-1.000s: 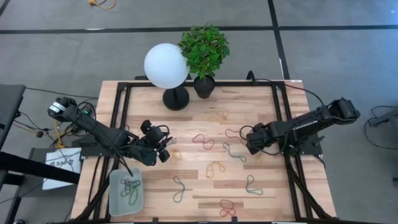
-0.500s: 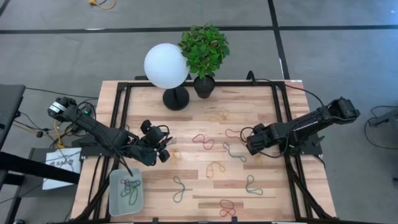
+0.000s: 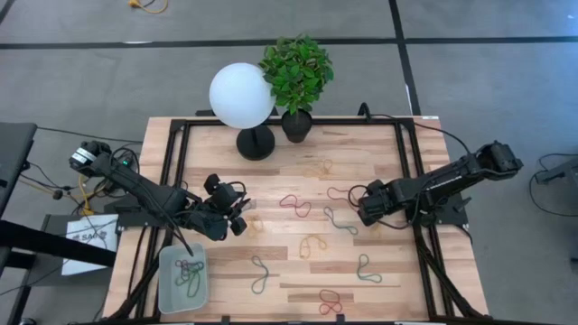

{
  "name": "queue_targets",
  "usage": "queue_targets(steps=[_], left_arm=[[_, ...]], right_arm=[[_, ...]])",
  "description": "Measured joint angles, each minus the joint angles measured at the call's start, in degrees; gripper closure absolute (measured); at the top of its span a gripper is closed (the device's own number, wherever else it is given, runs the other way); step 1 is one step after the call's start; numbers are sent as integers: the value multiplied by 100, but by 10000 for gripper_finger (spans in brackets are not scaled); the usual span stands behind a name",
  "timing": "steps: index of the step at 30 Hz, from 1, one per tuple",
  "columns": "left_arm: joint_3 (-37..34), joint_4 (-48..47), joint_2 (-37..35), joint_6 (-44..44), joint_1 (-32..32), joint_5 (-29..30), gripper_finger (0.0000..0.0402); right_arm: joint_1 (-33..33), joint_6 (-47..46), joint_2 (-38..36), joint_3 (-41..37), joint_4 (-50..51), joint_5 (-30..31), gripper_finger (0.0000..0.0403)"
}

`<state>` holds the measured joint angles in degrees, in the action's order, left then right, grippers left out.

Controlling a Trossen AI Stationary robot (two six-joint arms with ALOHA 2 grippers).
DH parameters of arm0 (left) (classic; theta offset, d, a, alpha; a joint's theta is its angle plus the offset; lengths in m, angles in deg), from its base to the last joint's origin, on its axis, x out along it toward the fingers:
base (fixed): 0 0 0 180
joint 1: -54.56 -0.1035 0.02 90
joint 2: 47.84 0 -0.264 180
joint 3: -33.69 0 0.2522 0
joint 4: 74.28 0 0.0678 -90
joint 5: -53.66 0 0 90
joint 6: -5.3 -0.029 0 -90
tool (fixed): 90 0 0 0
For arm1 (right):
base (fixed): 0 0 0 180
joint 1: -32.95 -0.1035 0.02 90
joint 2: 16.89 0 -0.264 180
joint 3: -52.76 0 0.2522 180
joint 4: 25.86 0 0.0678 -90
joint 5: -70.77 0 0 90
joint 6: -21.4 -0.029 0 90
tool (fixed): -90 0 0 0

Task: Pick and place items into bin
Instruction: Put the yellow rubber band into the gray bin

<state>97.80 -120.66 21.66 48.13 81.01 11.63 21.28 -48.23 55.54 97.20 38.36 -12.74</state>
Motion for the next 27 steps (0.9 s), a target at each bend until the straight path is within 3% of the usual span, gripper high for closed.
queue_targets(steps=[14, 17, 22, 25, 27], left_arm=[[0, -4, 0, 0, 1, 0, 310], [0, -4, 0, 0, 1, 9, 310], [0, -4, 0, 0, 1, 28, 310], [0, -4, 0, 0, 1, 31, 310], [0, -4, 0, -1, 1, 51, 310]], right_arm=[[9, 221, 782, 76, -24, 46, 285], [9, 265, 663, 33, -95, 64, 311], [11, 605, 445, -17, -277, 66, 390], [-104, 805, 343, 24, -364, 224, 392], [-242, 863, 270, 245, -611, 676, 394]])
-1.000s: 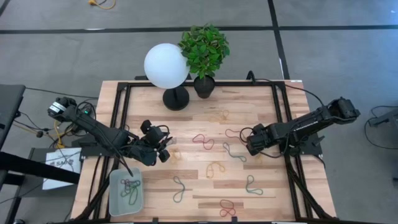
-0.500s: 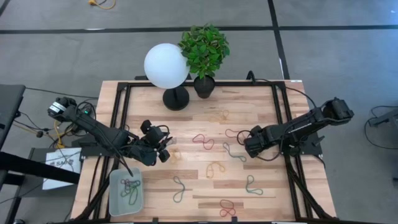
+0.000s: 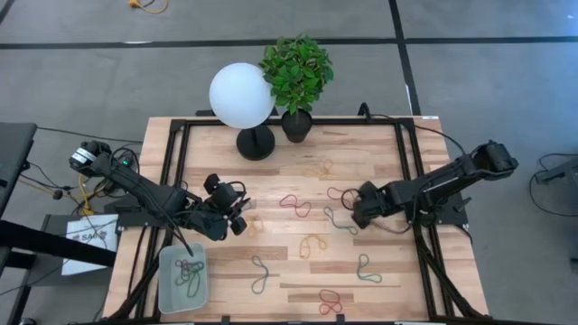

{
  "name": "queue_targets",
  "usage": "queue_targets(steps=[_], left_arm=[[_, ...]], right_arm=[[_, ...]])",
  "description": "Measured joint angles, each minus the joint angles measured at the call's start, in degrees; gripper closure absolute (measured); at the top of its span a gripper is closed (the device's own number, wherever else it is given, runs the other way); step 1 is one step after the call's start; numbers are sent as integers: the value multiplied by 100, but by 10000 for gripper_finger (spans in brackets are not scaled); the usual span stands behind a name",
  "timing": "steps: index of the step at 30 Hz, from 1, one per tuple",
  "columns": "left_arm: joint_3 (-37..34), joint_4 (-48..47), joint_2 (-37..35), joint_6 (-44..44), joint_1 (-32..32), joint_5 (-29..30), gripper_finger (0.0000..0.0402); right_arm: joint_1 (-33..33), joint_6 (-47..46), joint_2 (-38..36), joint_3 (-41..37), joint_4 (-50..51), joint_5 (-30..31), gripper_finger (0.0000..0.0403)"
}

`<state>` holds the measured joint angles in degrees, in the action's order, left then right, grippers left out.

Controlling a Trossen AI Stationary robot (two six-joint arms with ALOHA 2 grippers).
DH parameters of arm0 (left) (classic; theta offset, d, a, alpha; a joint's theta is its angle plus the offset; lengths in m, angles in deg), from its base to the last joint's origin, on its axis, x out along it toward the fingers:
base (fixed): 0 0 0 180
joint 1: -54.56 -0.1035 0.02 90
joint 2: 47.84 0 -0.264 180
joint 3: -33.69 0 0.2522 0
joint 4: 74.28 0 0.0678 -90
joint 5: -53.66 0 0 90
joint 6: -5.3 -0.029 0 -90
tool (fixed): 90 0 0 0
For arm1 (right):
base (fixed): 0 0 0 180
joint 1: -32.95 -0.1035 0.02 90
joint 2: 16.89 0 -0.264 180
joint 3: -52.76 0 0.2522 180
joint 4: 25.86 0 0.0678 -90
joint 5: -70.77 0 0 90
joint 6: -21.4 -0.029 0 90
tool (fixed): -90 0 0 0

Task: Pick and place items into bin
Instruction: Put the yellow rubber band into the gray bin

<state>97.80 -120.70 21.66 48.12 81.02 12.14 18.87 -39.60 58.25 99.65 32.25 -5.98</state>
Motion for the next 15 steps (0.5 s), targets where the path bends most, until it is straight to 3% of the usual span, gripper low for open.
queue_targets(steps=[4, 8, 15], left_arm=[[0, -2, 0, -2, -2, 120, 310], [0, 14, 0, -6, -4, 155, 310], [6, 856, 262, -723, 11, 21, 310]], right_arm=[[-335, 752, -227, 386, -625, 893, 398], [-532, 2061, -361, 612, -2332, 1749, 401], [-409, 4367, -31, 634, -5470, 1847, 401]])
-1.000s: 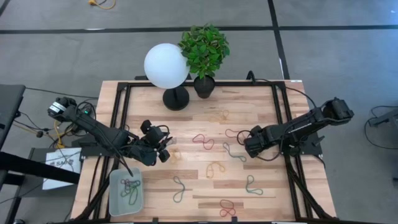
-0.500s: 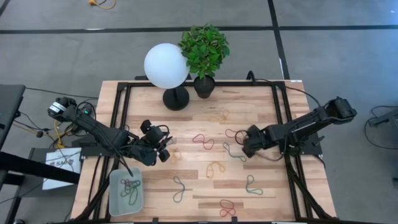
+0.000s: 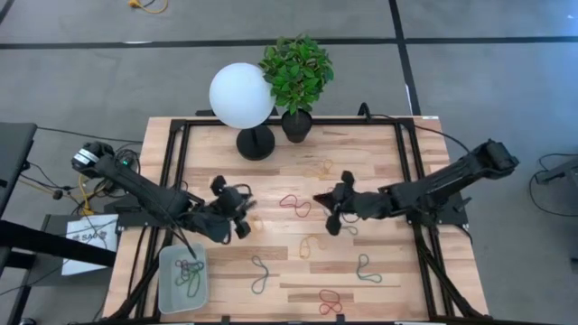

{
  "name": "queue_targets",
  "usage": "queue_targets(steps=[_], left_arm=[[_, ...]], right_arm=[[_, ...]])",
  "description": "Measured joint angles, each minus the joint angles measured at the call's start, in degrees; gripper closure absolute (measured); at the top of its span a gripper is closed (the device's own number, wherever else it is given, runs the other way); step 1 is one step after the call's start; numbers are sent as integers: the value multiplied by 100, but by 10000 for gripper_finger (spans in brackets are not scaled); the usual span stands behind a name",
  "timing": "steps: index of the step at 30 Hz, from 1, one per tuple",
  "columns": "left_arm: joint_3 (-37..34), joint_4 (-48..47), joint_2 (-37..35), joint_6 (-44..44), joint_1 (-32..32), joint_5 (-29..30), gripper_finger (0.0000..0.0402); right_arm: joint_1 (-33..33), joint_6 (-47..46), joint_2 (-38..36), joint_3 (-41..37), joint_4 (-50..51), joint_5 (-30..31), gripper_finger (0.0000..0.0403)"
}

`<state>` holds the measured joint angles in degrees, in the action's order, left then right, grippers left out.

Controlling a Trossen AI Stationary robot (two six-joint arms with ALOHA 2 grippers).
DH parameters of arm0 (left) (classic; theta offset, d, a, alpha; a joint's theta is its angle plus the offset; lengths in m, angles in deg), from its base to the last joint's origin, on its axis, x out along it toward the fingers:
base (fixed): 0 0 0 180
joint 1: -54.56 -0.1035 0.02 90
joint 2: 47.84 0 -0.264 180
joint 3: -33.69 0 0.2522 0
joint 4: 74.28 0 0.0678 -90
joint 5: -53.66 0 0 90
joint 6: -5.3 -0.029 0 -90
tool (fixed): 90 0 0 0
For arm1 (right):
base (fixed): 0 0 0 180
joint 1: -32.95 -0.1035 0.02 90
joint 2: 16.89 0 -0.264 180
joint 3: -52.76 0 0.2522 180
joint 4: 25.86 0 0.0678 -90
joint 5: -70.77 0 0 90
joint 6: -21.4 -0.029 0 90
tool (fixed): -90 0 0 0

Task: Pick and place items into bin
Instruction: Put the yellow rubber band into the gray bin

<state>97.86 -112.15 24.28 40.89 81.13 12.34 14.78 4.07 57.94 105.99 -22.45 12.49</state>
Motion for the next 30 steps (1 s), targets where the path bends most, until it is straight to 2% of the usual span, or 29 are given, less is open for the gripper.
queue_targets(steps=[5, 10, 15, 25, 30], left_arm=[[0, 1309, 567, -1196, 0, -210, 310], [-1, 2385, 1223, -1773, -61, -12, 310], [-1, 3155, 1771, -1871, -272, -21, 310], [-1, 4317, 2471, -1856, -624, -722, 310], [-1, 4302, 2472, -1806, -686, -627, 310]], right_arm=[[216, 433, 436, -1, -935, -135, 402], [378, 471, 788, 10, -1371, -684, 402], [491, 589, 1065, 111, -1447, -962, 402], [535, 740, 1631, 159, -1990, -1239, 402], [561, 739, 1836, 269, -2061, -1385, 402]])
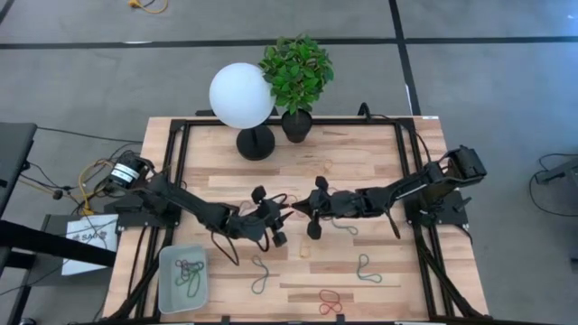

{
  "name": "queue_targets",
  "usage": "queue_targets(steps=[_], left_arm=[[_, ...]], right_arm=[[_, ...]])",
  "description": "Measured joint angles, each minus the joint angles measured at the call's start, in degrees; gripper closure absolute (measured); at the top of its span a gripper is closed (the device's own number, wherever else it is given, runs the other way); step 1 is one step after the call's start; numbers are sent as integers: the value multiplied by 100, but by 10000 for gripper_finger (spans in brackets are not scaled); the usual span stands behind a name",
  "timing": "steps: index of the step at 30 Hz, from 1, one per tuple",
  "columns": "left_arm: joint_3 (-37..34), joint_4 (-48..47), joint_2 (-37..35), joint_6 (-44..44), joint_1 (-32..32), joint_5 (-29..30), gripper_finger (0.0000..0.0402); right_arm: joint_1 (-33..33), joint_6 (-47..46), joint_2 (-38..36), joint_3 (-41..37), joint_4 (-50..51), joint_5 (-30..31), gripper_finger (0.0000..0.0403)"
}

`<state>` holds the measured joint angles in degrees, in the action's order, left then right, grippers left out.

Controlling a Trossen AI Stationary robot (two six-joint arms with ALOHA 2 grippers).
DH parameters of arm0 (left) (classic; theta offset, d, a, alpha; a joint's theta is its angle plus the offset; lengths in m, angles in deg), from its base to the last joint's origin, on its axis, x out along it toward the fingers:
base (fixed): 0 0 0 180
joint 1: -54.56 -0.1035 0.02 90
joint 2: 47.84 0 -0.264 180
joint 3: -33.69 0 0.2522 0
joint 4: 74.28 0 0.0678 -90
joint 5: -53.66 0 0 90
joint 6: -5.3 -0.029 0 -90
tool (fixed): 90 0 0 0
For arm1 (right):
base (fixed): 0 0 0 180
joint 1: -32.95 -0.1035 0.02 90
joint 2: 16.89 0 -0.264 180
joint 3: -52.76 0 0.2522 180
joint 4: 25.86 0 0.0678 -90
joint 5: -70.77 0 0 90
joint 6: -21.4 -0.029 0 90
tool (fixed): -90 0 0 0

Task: Pick and place items into bin
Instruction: Put the yellow rubber band into the gray bin

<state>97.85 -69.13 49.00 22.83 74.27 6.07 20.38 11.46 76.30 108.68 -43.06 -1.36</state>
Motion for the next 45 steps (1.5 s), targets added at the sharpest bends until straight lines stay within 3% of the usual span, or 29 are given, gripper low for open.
queue_targets(steps=[8, 22, 30, 45], left_arm=[[0, 171, 0, -65, -32, -111, 310], [0, 141, -2, -49, -33, -122, 314], [0, 114, -4, -51, -33, -127, 393], [-2, -573, -117, 11, 36, -271, 401]], right_arm=[[-4, -2, -42, 164, -172, -301, 402], [-207, 140, -18, 376, -168, -302, 400], [-205, 140, -18, 376, -138, -294, 395], [-189, 137, -18, 376, 697, -241, 292]])
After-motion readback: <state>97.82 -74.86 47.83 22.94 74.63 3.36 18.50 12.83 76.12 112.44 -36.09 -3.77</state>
